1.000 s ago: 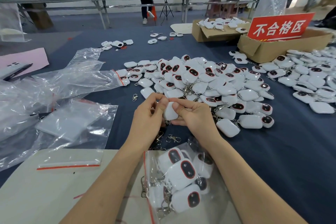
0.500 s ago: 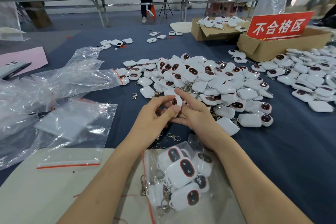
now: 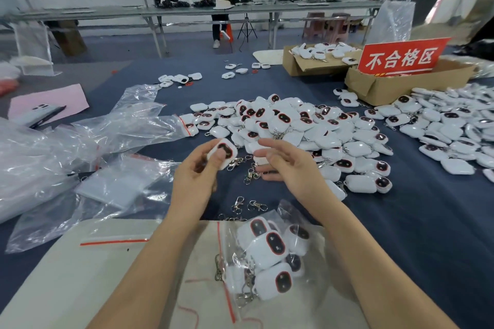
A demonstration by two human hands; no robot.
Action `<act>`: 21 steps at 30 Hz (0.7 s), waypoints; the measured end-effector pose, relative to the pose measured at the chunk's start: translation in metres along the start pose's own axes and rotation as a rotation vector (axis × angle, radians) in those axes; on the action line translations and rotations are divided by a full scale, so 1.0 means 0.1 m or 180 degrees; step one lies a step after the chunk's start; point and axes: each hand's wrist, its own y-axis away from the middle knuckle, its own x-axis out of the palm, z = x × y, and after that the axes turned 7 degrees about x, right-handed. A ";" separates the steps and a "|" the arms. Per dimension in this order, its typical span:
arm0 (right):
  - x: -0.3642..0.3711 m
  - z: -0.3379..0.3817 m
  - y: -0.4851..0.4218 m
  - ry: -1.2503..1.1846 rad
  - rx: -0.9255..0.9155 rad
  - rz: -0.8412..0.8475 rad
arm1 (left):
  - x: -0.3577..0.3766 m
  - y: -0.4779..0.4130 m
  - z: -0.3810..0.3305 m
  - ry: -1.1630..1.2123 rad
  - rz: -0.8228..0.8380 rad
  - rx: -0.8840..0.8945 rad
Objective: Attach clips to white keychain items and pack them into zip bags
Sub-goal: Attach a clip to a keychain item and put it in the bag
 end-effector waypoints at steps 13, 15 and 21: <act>0.42 0.42 0.35 0.3669 -0.0674 0.2112 | -0.81 1.04 -0.40 -0.0438 0.0825 -0.0832; 0.42 0.44 0.35 0.3673 -0.0645 0.2022 | -0.84 1.15 -0.42 -0.0395 0.0906 -0.0906; 0.44 0.46 0.41 0.3263 -0.0482 0.1669 | -0.66 1.20 -0.46 -0.0433 0.1062 -0.0807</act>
